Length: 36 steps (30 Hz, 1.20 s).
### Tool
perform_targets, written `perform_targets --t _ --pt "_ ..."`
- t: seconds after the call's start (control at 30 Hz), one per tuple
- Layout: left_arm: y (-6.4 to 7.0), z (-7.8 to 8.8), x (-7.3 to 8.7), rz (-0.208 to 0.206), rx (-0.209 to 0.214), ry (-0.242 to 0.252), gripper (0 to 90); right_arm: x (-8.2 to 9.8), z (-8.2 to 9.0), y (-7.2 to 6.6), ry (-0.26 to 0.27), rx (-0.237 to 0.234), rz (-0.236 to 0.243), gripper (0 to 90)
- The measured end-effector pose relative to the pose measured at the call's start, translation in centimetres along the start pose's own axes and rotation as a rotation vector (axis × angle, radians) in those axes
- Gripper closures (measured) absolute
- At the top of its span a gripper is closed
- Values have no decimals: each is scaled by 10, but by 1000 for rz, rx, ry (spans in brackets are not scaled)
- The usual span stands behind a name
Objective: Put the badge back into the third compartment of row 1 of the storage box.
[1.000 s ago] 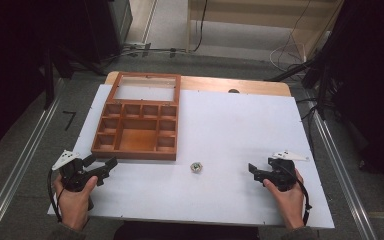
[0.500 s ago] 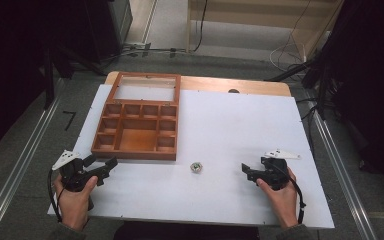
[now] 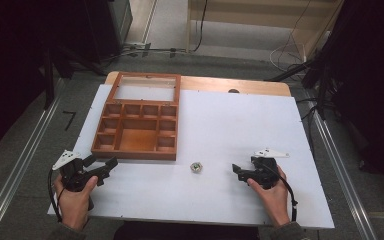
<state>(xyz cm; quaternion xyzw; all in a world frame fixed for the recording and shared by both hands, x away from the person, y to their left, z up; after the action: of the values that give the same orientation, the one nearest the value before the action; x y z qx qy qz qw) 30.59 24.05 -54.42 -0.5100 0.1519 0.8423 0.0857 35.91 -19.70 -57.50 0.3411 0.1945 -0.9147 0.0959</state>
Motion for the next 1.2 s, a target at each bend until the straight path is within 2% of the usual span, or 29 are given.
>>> perform_targets --t 0.4,0.57,0.87,1.2 --pt "1 0 0 0 3 0 78 1 -13 -28 -18 -33 40 171" --pt "1 0 0 0 4 0 78 3 -19 -47 -23 -51 72 173" --pt "1 0 0 -2 6 -1 78 10 -27 -71 -38 -69 118 174" --pt "1 0 0 -1 5 -4 78 13 -32 -87 -43 -83 148 174"
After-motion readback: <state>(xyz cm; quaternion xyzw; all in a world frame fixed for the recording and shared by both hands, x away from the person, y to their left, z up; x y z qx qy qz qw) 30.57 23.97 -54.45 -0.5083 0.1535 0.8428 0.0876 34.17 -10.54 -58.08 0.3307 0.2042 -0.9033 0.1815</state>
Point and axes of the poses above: each handheld gripper's, and its own axes: z roughly backward along the jaws, x roughly out of its underside, y roughly to its right, the point moved 10 cm from there along -z, roughly forward along the jaws, and after that the axes turned 14 degrees about -z, right-handed, at the moved point
